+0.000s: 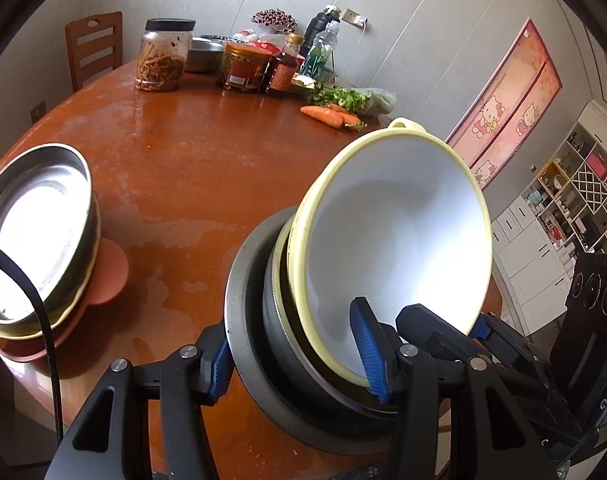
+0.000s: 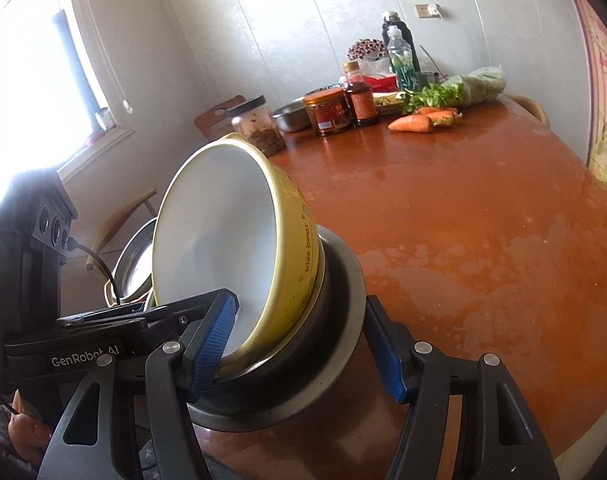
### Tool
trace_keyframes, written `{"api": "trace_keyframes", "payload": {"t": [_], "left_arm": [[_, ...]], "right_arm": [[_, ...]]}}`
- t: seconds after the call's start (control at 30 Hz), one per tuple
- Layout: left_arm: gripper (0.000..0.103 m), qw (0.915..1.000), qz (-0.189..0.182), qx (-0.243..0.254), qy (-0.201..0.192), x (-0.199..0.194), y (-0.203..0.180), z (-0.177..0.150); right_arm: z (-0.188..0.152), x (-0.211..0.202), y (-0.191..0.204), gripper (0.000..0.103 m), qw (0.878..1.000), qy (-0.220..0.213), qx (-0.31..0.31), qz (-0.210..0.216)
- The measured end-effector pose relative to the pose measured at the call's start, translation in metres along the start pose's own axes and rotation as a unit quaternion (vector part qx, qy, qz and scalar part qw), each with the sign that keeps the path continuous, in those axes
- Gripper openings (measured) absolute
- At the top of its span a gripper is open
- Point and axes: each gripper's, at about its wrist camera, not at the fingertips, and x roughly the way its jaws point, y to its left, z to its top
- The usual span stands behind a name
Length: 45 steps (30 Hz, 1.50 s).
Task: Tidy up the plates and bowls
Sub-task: 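Carry the nested bowl stack toward the pan stack on the orange plate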
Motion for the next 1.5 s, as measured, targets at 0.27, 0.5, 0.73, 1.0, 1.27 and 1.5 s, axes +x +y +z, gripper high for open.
{"api": "trace_keyframes", "payload": {"t": [0.27,0.5,0.73,1.0,1.27,1.5], "left_arm": [[0.053,0.9998,0.001,-0.001,-0.019,-0.017,0.003,0.0],[0.053,0.9994,0.004,-0.006,-0.034,-0.029,0.009,0.0],[0.053,0.9986,0.007,-0.014,-0.05,-0.041,0.019,0.0],[0.053,0.9969,0.022,-0.028,-0.071,-0.055,0.042,0.005],[0.053,0.994,0.039,-0.043,-0.093,-0.069,0.071,0.007],[0.053,0.9908,0.053,-0.058,-0.11,-0.082,0.1,0.008]], "right_arm": [[0.005,-0.005,0.013,0.067,1.0,-0.009,-0.011,0.008],[0.009,-0.005,0.025,0.067,1.0,-0.013,-0.02,0.013],[0.016,0.003,0.037,0.067,0.999,-0.015,-0.034,0.018],[0.026,0.019,0.059,0.067,0.998,-0.011,-0.055,0.028],[0.037,0.041,0.09,0.065,0.996,-0.006,-0.084,0.041],[0.043,0.06,0.116,0.064,0.993,-0.001,-0.108,0.051]]}}
